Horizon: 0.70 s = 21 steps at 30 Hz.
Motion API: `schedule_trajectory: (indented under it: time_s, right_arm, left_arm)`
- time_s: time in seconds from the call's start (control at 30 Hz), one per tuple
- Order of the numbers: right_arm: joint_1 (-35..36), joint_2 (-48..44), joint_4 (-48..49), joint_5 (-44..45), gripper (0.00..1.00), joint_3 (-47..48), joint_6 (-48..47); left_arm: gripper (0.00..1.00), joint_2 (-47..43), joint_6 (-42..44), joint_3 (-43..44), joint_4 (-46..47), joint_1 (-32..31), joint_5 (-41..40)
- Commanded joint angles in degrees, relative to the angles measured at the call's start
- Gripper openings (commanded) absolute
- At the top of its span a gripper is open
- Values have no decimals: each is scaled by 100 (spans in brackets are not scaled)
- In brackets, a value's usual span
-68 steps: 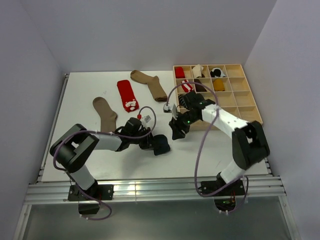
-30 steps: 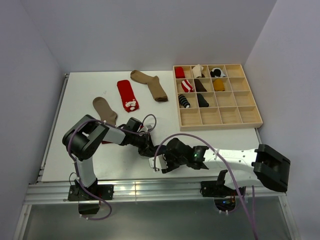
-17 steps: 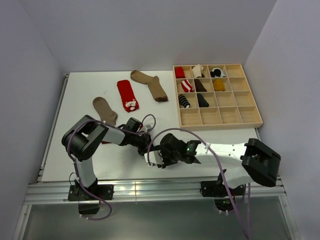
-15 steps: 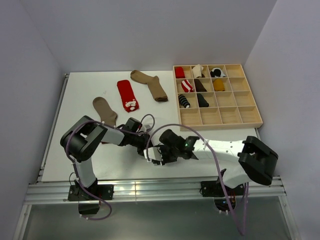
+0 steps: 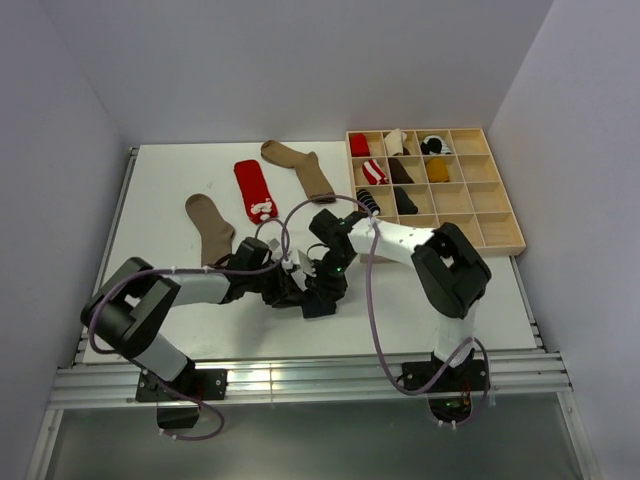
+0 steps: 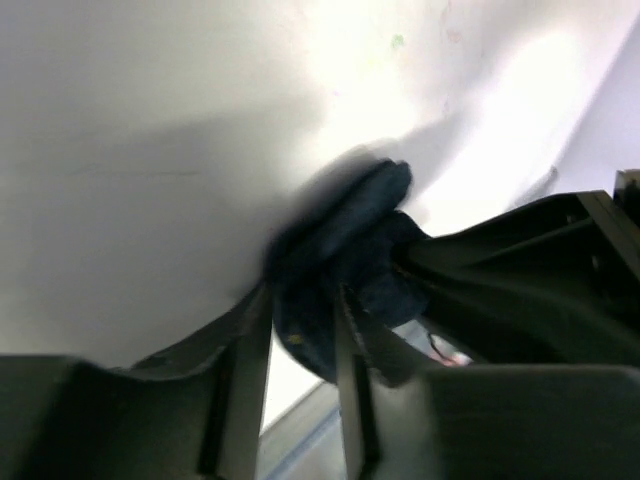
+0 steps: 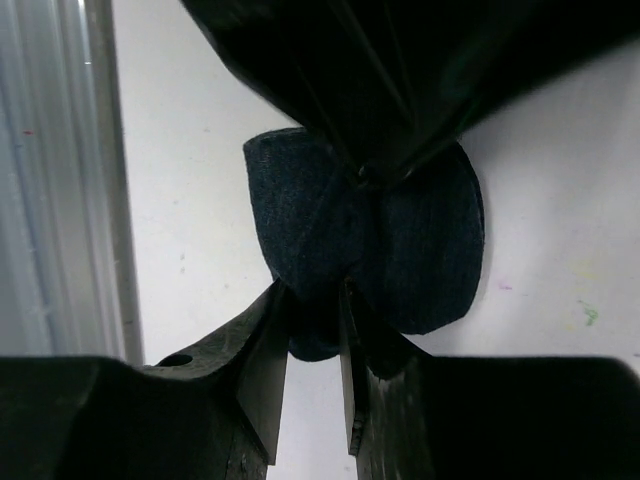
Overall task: Roll the socks
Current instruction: Roll the sock at the center of the board.
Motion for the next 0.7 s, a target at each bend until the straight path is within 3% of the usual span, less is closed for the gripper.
schedule_trajectory:
  time_s: [0.0, 0.2, 0.33, 0.53, 0.67]
  right_arm:
    - [-193, 534, -1133, -146, 31, 447, -216]
    - [-343, 1229, -1468, -76, 31, 1089, -23]
    - [-379, 1572, -1706, -172, 31, 1450, 30]
    - [-493, 1924, -1847, -208, 30, 1846, 232]
    - [-537, 2082, -1890, -199, 30, 2021, 373]
  left_arm:
    - [37, -564, 178, -312, -100, 9, -1145]
    - [45, -1995, 713, -840, 85, -35, -1945]
    - [46, -2489, 1301, -823, 67, -236, -2349]
    - [51, -2737, 2233, -691, 269, -1114, -2807]
    - [51, -2465, 2428, -717, 524, -1318, -3027]
